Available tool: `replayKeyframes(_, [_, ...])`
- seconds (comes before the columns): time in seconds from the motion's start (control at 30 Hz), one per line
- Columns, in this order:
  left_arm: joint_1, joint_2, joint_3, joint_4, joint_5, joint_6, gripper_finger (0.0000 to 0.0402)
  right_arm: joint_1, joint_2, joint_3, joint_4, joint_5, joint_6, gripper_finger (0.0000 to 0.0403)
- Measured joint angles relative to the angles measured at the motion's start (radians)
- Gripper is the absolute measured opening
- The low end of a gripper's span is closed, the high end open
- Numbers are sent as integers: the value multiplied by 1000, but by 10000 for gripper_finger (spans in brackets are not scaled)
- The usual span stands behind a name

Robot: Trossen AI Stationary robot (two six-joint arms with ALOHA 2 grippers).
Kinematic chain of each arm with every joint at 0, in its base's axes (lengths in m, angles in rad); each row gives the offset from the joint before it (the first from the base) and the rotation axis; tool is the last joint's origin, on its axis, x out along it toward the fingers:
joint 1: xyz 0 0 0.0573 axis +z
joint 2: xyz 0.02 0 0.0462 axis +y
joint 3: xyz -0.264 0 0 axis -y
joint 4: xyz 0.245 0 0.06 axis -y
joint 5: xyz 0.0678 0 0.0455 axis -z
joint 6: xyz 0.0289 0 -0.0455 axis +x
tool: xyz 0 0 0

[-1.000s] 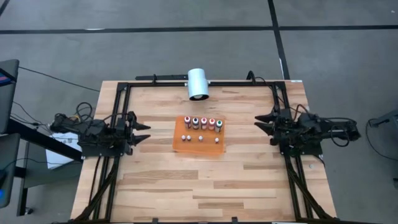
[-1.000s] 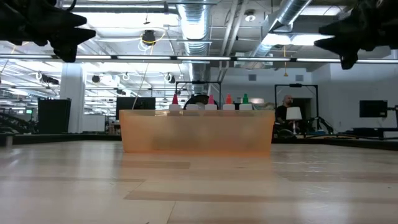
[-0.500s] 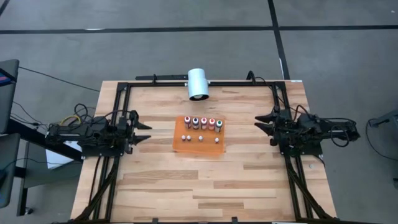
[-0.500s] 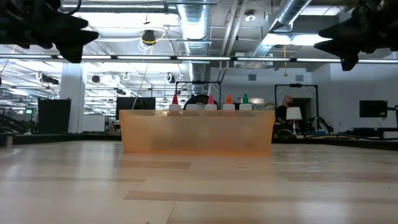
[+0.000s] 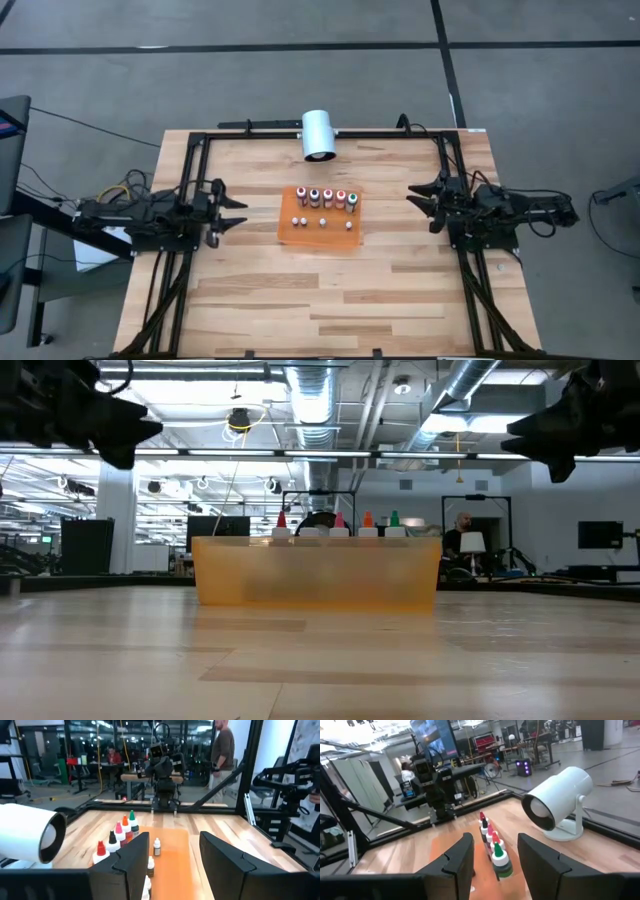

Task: Pick & Place food coloring
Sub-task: Return to Home Position

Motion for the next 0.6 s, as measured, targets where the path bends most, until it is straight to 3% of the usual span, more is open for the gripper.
replayKeyframes(0.1, [0,1,-69,88,-1,-33,167,0,0,0,-1,0,0,139])
replayKeyframes(0.6, [0,0,-66,88,-7,-42,167,0,0,-32,-18,39,1,142])
